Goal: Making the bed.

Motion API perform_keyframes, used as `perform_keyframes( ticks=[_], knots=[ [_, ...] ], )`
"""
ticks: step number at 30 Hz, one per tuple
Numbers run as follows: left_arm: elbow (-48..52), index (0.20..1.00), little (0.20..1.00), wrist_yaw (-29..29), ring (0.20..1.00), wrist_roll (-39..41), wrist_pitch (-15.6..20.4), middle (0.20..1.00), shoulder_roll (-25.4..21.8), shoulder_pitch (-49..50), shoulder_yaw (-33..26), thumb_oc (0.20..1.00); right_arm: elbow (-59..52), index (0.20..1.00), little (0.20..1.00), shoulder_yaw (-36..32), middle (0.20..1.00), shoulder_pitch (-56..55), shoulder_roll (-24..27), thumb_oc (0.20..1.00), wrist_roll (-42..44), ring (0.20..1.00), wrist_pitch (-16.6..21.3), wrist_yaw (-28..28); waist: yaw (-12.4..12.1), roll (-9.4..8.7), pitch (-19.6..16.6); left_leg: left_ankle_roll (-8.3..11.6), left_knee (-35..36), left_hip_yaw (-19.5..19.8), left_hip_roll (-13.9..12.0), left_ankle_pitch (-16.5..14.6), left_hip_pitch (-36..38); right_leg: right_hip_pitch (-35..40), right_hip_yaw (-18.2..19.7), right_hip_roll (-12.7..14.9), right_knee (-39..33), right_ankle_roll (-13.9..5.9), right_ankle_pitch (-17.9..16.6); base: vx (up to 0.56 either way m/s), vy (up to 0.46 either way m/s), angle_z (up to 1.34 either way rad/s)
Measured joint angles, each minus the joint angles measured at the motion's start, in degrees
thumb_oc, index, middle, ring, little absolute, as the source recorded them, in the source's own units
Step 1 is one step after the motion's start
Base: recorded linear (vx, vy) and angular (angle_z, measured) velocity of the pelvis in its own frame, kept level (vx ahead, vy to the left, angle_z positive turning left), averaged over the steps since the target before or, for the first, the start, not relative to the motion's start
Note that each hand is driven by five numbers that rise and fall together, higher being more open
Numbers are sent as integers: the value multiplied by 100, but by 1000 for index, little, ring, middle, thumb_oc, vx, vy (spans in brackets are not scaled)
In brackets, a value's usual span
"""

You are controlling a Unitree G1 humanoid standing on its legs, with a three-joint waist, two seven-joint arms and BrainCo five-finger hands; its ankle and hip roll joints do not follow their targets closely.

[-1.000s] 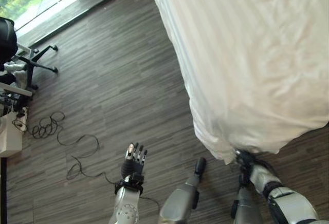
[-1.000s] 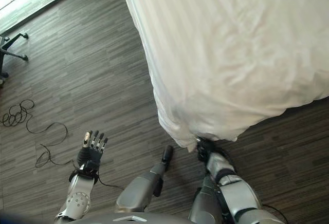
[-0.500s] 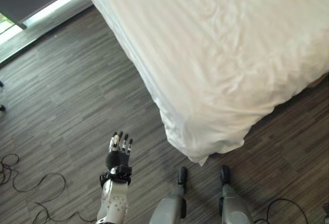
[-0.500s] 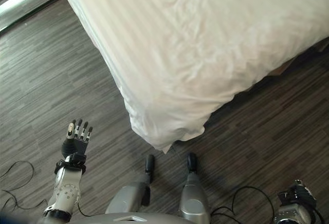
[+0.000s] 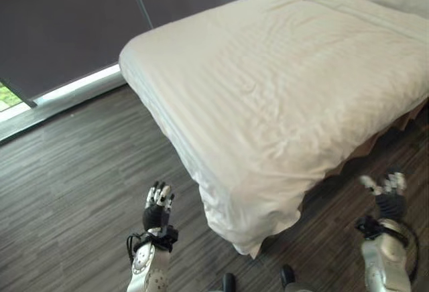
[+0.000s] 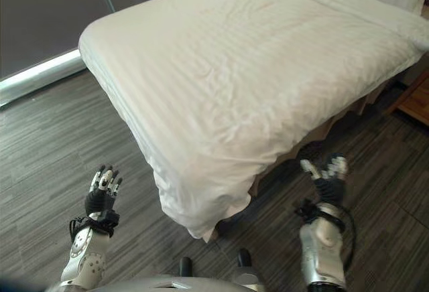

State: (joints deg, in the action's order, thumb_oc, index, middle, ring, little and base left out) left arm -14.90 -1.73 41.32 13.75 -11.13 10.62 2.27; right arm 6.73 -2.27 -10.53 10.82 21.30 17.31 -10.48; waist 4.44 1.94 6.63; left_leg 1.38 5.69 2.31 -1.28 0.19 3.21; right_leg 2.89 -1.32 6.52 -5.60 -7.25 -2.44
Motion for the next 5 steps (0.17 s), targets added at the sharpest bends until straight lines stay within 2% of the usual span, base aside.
perform_keyframes(
  ticks=[1,5],
  knots=[
    [0,1000,1000,-10,1000,-73,0,1000,8,7,109,1000,-1,1000,1000,346,1000,-65,-6,1000,1,1000,-60,167,1,-11,-24,4,1,11,2,-24,34,42,-3,4,0,19,18,0,0,0],
    [104,1000,1000,24,1000,-226,0,1000,20,47,288,1000,-20,1000,1000,743,1000,-229,149,1000,-167,1000,-226,569,2,-21,-58,-14,0,14,10,-13,125,133,-5,13,0,23,18,0,0,0]
  ],
)
